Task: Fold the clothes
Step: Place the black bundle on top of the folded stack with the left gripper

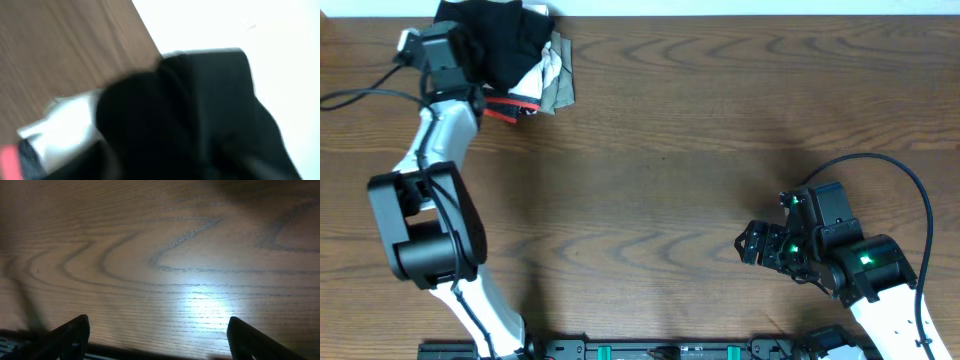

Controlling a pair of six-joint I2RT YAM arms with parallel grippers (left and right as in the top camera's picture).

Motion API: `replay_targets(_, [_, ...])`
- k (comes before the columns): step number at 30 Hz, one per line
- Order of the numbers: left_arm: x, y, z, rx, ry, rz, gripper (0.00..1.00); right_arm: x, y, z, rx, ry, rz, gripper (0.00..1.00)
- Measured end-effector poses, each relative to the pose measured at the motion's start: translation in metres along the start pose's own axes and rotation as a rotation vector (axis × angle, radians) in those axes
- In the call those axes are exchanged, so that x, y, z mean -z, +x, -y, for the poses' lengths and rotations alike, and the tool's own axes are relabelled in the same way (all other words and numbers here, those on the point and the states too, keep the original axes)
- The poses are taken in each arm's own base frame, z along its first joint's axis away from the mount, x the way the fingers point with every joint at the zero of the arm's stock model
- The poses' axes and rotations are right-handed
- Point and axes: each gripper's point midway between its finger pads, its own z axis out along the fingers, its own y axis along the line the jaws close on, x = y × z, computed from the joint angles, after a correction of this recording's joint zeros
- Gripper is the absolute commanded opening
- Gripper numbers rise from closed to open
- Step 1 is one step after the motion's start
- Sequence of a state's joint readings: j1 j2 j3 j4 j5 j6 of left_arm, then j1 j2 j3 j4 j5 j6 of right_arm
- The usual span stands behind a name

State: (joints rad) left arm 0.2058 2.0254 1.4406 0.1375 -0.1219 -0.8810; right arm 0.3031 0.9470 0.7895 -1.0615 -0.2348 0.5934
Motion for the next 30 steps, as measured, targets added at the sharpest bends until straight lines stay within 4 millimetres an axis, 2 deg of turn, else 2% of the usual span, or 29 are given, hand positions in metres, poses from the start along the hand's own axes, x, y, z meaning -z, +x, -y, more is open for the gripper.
replay_targets(4, [-0.003, -0.011, -0.009, 0.021, 0.003, -0.013, 0.98, 0.0, 0.0, 0.0, 0.0, 0.0, 0.0, 0.86])
replay_targets(9, [0.0, -0.003, -0.022, 0.016, -0.042, -0.068, 0.97, 0.0, 0.0, 0.0, 0.0, 0.0, -0.001, 0.86])
replay_targets(12, [0.01, -0.002, -0.026, 0.003, -0.078, -0.094, 0.98, 0.0, 0.001, 0.0, -0.001, 0.001, -0.004, 0.86])
replay_targets(16, [0.04, -0.018, -0.027, -0.022, -0.138, -0.071, 0.98, 0.0, 0.002, 0.001, -0.001, 0.003, -0.006, 0.88])
replay_targets(21, [0.09, -0.071, 0.003, -0.094, -0.101, 0.08, 0.98, 0.0, 0.002, 0.001, 0.005, 0.005, -0.01, 0.88])
replay_targets(23, [0.112, -0.085, 0.014, -0.133, -0.08, 0.114, 1.0, 0.0, 0.002, 0.001, 0.012, 0.005, -0.009, 0.88])
replay_targets(26, [0.137, -0.086, 0.021, -0.206, -0.065, 0.08, 0.75, 0.0, 0.001, 0.0, 0.02, 0.001, -0.004, 0.88])
replay_targets(28, [0.143, -0.071, 0.025, -0.277, -0.038, 0.003, 0.45, 0.0, 0.0, 0.0, 0.023, -0.001, 0.0, 0.88])
replay_targets(29, [0.144, -0.061, 0.028, -0.314, -0.016, -0.039, 0.24, 0.0, 0.0, 0.0, 0.025, -0.001, 0.001, 0.88])
replay_targets(30, [0.144, -0.049, 0.031, -0.358, 0.008, -0.081, 0.19, 0.0, 0.0, 0.0, 0.025, -0.002, 0.001, 0.88])
